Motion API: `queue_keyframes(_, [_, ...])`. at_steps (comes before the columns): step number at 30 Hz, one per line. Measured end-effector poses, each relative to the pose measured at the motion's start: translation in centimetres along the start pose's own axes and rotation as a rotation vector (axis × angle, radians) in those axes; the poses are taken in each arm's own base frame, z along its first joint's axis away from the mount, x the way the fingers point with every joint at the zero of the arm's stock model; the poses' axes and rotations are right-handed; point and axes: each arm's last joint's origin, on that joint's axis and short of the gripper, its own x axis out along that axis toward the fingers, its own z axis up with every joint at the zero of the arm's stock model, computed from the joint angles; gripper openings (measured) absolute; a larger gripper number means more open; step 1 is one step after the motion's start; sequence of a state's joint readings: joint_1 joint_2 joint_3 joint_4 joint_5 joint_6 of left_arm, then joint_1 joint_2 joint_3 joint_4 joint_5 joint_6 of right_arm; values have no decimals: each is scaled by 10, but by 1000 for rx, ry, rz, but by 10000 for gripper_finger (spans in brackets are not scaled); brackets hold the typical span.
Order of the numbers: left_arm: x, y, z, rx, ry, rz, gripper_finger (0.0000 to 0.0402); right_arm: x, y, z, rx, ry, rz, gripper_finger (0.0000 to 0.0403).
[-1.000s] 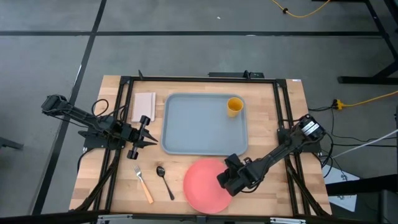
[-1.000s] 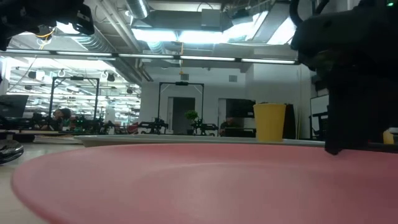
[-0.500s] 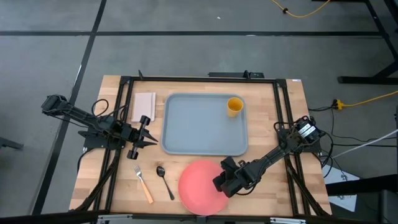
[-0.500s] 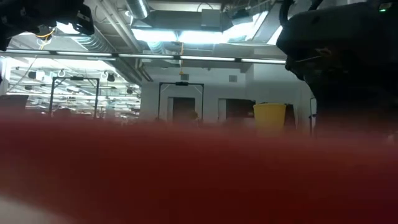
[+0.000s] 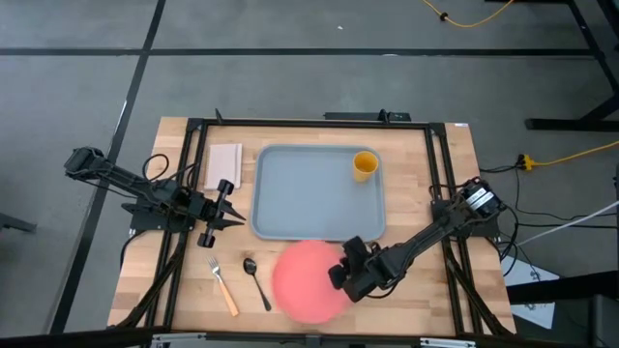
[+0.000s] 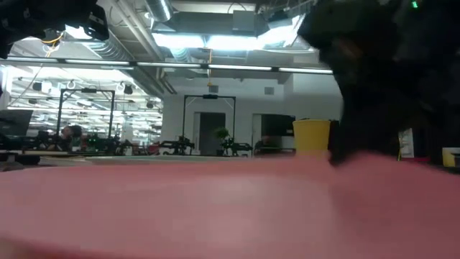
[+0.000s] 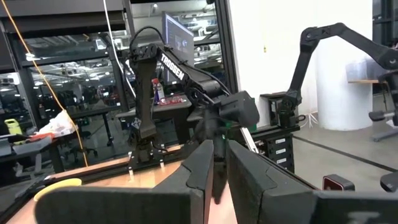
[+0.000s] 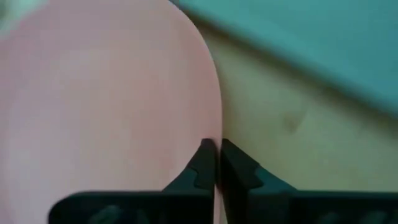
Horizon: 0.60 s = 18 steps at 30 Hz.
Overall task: Pick and place plate/cup/fork/spoon on tray
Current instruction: Put the pink plate on the serving tray
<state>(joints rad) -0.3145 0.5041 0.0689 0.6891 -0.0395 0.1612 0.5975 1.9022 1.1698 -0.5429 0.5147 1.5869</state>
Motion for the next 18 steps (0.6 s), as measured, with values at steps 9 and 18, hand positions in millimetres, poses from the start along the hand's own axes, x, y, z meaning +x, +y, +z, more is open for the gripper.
queue_keyframes(9, [0, 0, 0, 0, 0, 0, 39, -49, -5, 41, 48, -368, 46, 2])
queue_keyframes(18, [0, 0, 0, 0, 0, 0, 39, -41, -11, 82, 141, -573, -21, 2])
